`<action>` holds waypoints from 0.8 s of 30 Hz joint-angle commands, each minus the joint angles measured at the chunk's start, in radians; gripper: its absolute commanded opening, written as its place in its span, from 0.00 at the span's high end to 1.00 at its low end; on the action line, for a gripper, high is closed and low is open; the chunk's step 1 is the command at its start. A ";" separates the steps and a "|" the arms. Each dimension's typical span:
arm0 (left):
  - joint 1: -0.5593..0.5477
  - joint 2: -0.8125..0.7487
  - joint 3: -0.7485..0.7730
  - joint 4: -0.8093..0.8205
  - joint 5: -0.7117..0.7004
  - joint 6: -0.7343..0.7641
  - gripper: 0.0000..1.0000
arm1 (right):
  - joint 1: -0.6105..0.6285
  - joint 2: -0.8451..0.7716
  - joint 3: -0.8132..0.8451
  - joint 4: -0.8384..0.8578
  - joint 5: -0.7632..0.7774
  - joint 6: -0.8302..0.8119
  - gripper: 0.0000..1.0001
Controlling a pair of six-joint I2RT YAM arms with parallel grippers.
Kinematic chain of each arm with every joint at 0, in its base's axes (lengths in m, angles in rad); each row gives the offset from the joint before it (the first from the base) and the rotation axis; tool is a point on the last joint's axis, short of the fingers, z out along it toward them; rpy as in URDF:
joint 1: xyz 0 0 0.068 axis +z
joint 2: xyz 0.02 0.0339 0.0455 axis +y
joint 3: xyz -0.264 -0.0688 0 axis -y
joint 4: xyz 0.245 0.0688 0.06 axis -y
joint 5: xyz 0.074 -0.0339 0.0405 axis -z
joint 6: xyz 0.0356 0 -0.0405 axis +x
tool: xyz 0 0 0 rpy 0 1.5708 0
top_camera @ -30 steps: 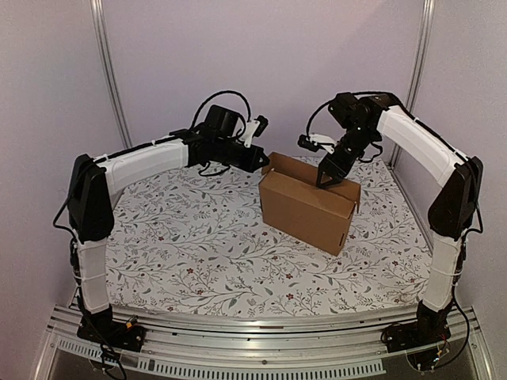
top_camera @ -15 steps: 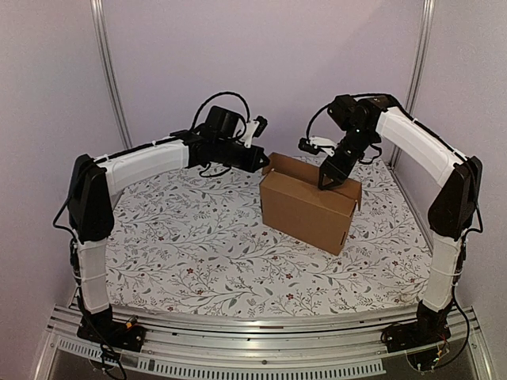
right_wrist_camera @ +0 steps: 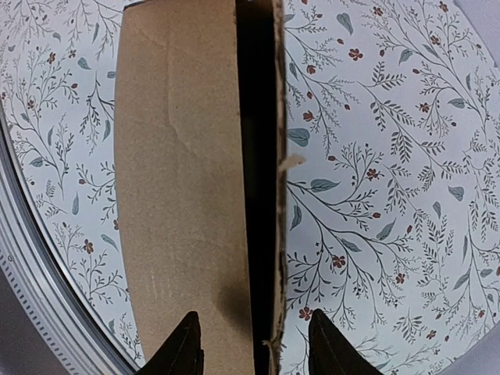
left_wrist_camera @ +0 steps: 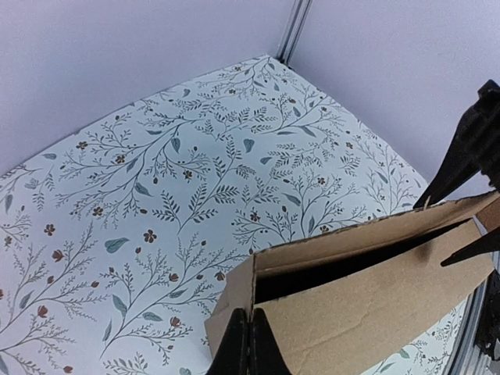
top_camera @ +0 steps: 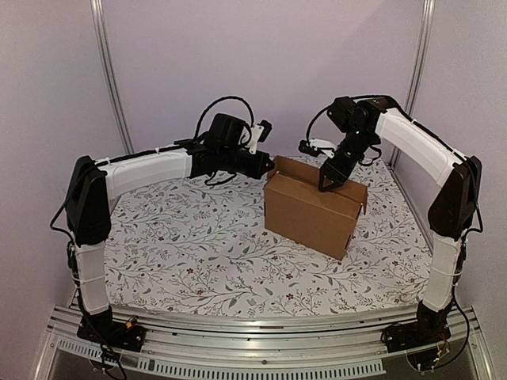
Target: Fold the paper box
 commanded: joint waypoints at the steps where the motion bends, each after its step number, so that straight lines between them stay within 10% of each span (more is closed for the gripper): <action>1: -0.035 0.007 -0.078 -0.103 -0.021 -0.019 1.00 | 0.008 -0.029 -0.019 -0.052 -0.004 0.006 0.55; 24: -0.061 -0.019 -0.119 -0.099 -0.047 -0.039 1.00 | -0.114 -0.224 -0.015 -0.215 -0.142 -0.145 0.34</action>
